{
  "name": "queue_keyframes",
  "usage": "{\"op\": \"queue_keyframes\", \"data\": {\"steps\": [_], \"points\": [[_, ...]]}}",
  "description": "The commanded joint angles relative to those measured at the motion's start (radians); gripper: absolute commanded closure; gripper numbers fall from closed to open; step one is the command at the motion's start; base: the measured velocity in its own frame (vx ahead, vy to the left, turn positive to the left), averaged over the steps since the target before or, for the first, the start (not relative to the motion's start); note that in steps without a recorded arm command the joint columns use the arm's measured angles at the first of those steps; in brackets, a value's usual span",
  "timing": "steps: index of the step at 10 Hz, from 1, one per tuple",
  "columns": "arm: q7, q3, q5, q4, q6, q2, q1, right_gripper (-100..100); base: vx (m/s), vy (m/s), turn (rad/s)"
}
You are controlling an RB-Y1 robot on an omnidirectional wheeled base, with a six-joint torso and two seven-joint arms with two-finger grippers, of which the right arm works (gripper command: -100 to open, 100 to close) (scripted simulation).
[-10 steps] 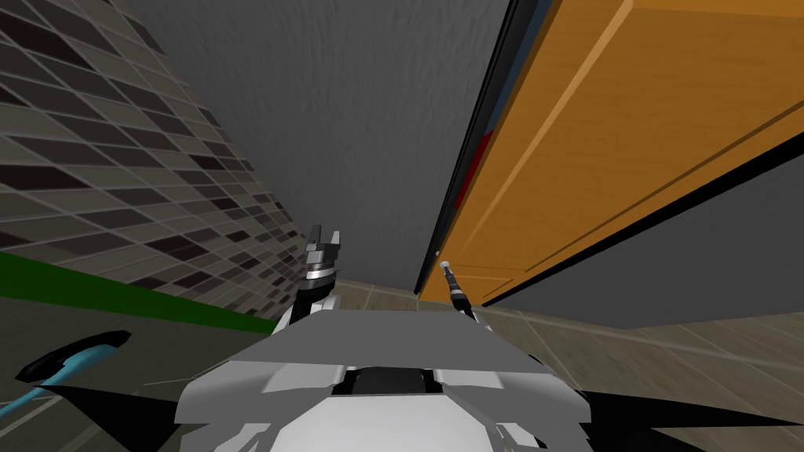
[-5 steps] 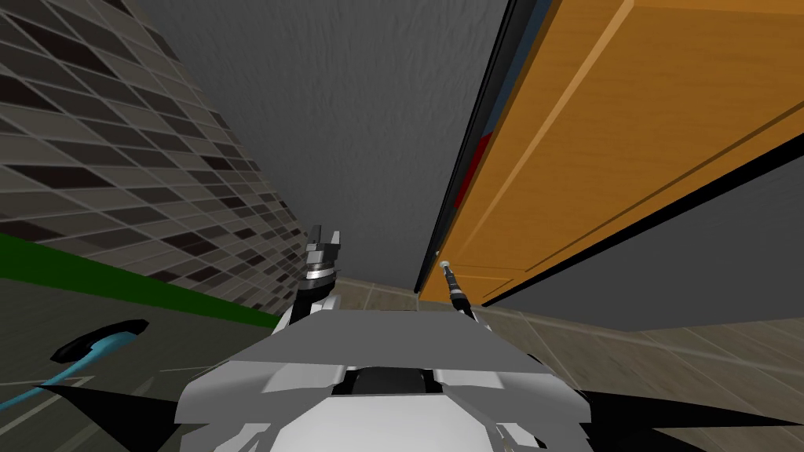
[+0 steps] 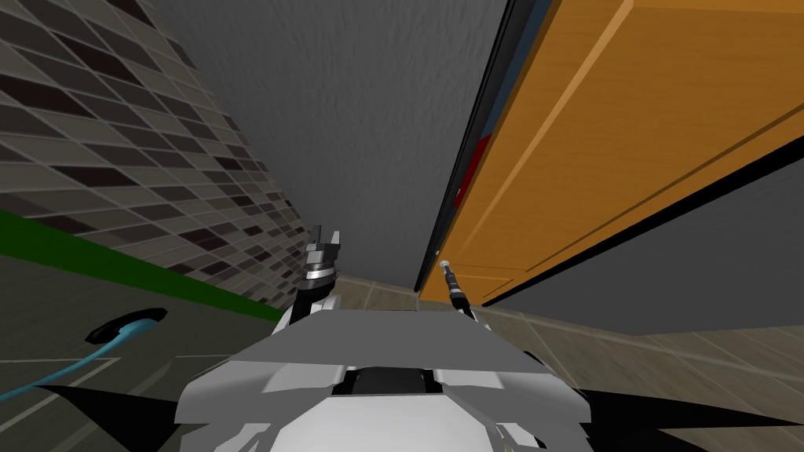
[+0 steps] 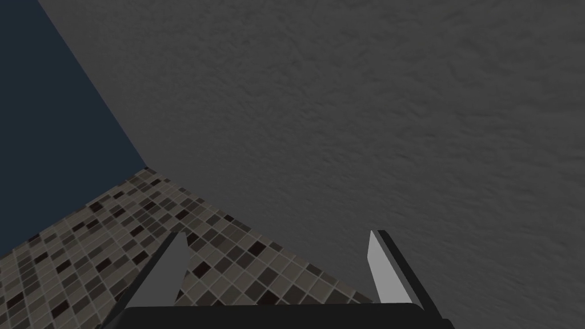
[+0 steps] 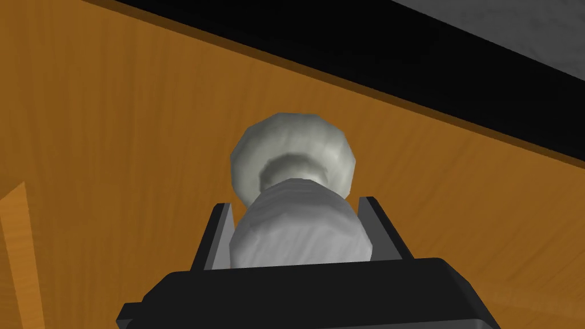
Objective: Pull the door open
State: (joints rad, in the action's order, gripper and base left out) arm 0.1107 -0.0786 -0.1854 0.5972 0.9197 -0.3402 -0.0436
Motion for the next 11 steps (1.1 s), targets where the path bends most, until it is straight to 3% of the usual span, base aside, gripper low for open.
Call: {"op": "queue_keyframes", "data": {"steps": [1,11], "points": [[-0.038,-0.005,-0.002,0.004,0.0,0.006,0.0,100,-0.038,-0.02,0.023],[-0.283,-0.022,-0.031,-0.003,-0.007,0.01,-0.015,100,-0.038,-0.012,0.028]]}}
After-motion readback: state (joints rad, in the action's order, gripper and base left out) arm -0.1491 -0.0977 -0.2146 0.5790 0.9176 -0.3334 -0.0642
